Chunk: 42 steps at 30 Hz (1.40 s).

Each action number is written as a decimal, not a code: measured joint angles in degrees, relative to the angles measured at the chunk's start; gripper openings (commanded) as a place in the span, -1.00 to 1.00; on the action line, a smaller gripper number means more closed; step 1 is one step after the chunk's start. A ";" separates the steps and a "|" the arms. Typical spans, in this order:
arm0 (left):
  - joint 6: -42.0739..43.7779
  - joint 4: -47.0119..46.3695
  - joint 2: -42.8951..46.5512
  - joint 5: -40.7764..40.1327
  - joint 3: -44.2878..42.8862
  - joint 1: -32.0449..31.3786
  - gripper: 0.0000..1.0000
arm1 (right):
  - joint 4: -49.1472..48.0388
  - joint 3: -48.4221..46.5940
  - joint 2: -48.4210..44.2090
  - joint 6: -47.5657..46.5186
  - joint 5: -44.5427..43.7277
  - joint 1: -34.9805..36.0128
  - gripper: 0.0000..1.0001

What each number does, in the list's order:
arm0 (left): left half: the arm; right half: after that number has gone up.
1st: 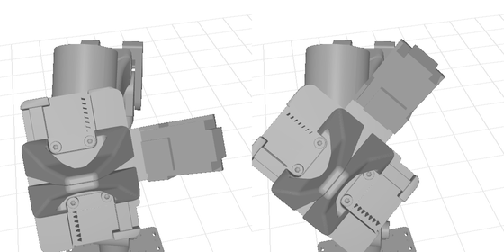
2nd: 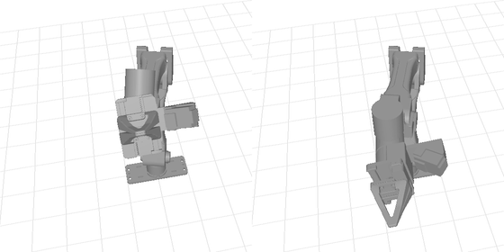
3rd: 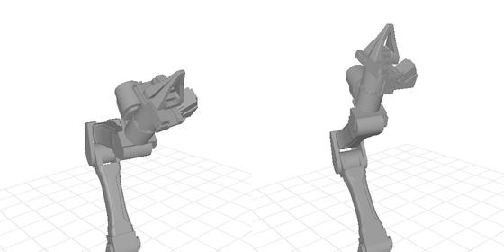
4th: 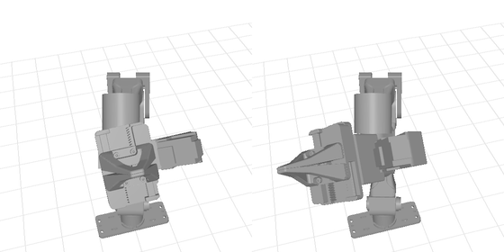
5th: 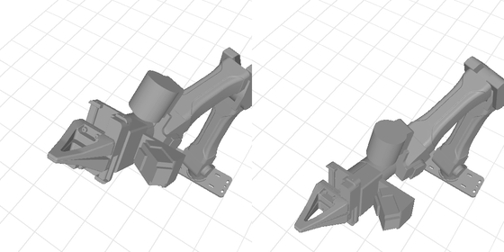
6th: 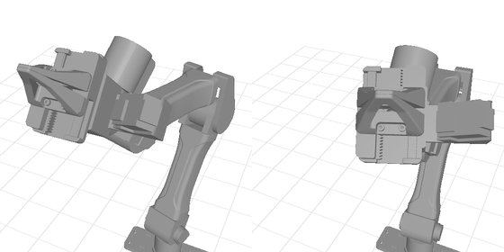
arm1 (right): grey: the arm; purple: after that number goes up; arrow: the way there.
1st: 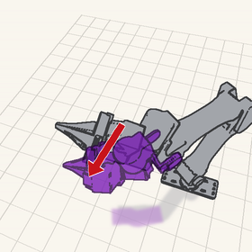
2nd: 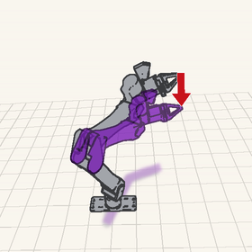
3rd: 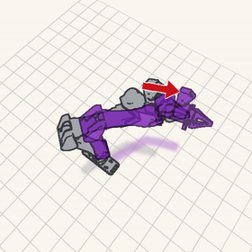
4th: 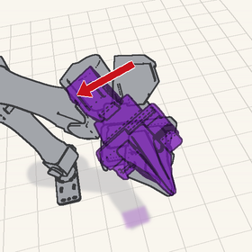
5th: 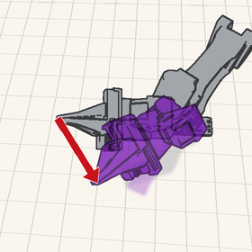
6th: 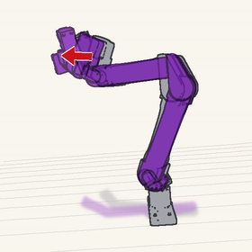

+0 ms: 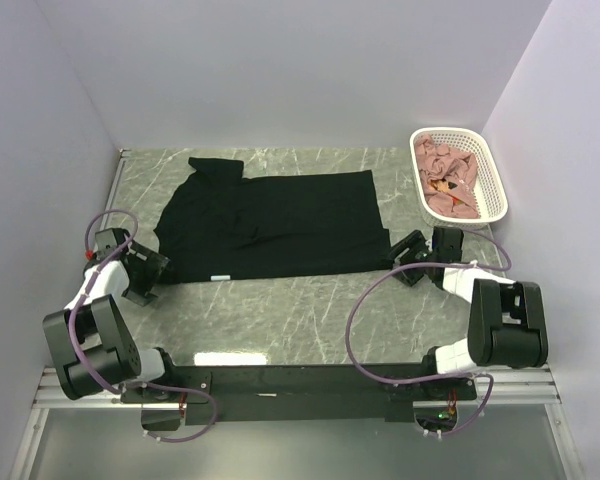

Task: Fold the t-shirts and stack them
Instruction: Fold the tshirt

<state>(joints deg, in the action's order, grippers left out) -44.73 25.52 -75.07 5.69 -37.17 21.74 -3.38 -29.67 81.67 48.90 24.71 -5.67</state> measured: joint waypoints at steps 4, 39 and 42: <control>-0.15 -0.87 -1.01 0.00 0.00 0.07 0.51 | -2.10 -0.02 1.42 1.01 0.35 -0.07 0.28; -2.62 3.15 -2.82 -2.78 -0.42 1.64 -0.99 | 15.39 -4.52 0.48 -4.46 -9.20 -1.38 -0.99; -3.61 6.97 -0.17 -2.93 0.42 2.54 -0.98 | 18.67 -4.48 -1.11 -5.57 -10.27 -2.49 -0.75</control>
<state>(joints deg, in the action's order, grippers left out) -48.34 32.49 -75.24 2.76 -36.75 24.27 15.29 -34.15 80.55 43.33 14.44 -8.16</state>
